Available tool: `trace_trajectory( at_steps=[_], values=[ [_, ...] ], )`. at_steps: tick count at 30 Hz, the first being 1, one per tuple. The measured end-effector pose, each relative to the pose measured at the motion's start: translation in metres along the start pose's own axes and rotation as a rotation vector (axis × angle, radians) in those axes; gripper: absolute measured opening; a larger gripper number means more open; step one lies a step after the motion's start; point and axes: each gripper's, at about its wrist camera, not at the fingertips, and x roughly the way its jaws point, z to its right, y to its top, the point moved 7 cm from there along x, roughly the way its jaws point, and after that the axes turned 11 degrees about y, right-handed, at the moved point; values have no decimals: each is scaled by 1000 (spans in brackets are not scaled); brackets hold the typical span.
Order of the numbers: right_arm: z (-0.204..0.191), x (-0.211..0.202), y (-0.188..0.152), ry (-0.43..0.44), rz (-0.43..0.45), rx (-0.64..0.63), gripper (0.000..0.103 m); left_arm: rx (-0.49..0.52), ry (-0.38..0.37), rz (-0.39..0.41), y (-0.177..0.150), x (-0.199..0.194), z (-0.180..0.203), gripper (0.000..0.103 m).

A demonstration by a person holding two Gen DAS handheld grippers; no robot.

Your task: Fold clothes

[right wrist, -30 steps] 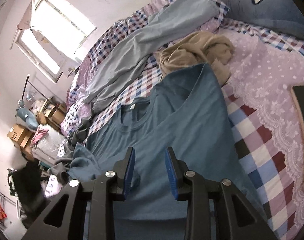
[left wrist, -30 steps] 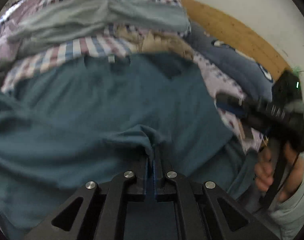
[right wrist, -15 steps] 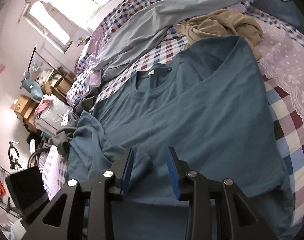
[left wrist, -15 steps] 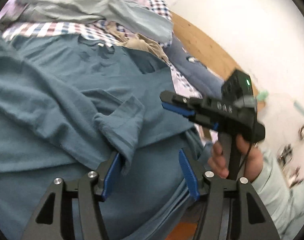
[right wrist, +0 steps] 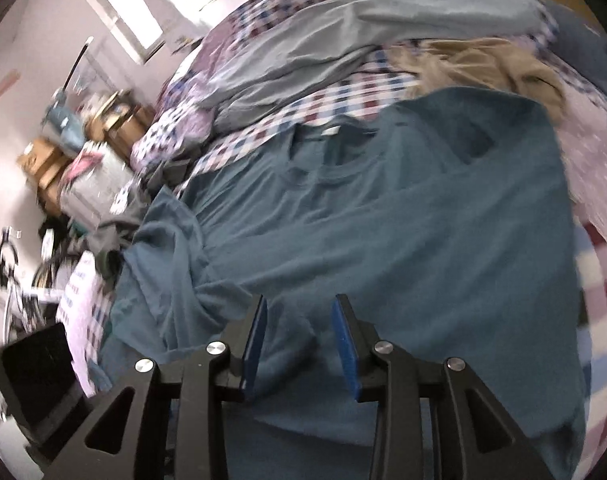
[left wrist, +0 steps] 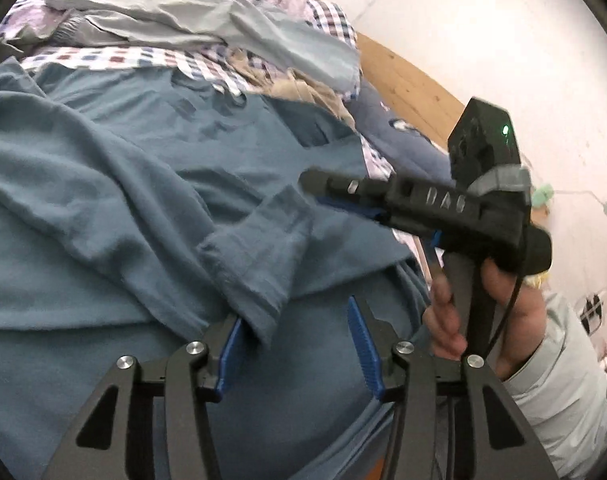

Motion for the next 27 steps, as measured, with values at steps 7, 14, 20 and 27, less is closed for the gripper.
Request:
trace_trajectory(
  at_steps=[7, 14, 20, 27],
  values=[
    [-27, 13, -11, 20, -57, -168, 5, -12, 0, 36, 7, -4, -3, 52],
    [-28, -31, -25, 31, -32, -225, 8, 66, 0, 63, 3, -3, 8, 29],
    [-2, -50, -38, 26, -59, -117, 45, 178, -48, 17, -15, 5, 35, 29],
    [28, -56, -50, 43, -87, 50, 47, 216, -25, -68, -34, 23, 38, 29]
  ],
)
